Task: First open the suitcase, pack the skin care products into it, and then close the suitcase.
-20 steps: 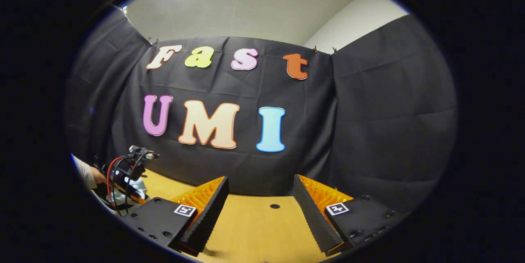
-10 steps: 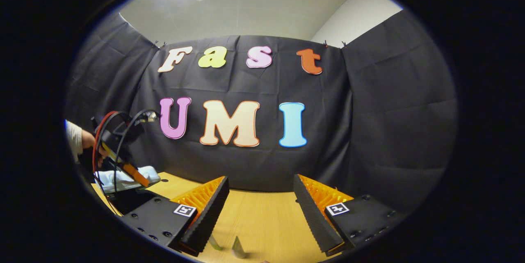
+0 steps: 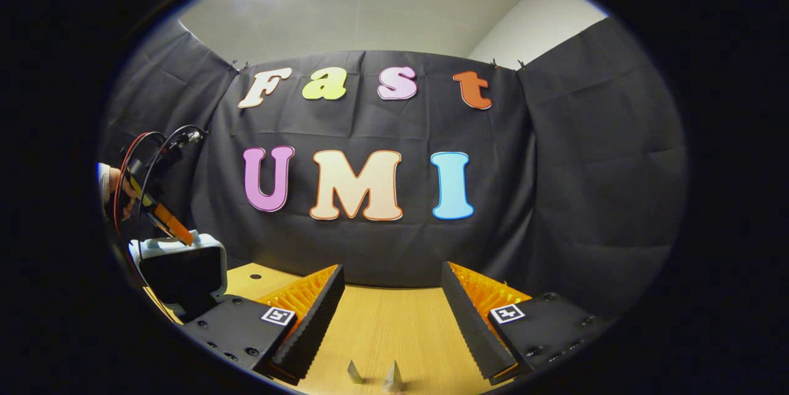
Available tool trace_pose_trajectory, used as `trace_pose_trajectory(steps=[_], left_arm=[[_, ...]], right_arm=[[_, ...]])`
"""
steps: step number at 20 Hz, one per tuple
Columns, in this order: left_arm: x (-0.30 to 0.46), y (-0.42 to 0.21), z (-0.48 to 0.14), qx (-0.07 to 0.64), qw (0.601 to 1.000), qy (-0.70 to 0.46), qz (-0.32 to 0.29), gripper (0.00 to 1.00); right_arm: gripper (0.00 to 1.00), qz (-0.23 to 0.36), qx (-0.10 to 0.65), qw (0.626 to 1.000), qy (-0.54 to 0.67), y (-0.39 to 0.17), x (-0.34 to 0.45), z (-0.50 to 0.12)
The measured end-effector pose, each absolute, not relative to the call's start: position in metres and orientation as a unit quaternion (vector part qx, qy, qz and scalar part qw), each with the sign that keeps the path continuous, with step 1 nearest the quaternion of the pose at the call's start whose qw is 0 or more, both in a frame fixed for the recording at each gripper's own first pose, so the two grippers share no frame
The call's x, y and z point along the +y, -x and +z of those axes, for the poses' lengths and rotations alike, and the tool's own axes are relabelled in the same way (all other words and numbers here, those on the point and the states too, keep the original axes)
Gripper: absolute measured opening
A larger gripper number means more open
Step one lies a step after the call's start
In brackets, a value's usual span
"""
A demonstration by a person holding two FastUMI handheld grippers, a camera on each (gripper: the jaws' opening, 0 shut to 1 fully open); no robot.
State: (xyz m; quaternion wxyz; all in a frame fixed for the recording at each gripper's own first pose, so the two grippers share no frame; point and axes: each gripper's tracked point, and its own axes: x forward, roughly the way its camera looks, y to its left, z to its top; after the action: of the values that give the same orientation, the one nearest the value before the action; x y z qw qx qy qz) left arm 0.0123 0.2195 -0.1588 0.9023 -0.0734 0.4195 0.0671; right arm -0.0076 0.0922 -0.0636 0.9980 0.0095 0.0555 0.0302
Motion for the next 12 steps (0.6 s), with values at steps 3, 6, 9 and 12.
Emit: trace_pose_trajectory(steps=[3,6,9,12], left_arm=[[0.28,-0.012,-0.153,0.406,0.907,0.038,0.107,0.0],[0.332,-0.01,-0.154,0.392,0.91,0.017,0.137,0.0],[0.373,-0.005,-0.159,0.38,0.912,0.03,0.153,0.0],[0.422,0.003,-0.169,0.377,0.909,0.022,0.175,0.0]], right_arm=[[0.99,0.017,0.047,0.999,-0.006,0.005,0.105,-0.058],[0.96,-0.001,0.044,0.999,-0.003,0.004,0.117,-0.058],[0.98,-0.022,0.033,0.999,-0.012,0.003,0.126,-0.052],[0.98,-0.039,0.033,0.999,0.002,0.004,0.136,-0.052]])
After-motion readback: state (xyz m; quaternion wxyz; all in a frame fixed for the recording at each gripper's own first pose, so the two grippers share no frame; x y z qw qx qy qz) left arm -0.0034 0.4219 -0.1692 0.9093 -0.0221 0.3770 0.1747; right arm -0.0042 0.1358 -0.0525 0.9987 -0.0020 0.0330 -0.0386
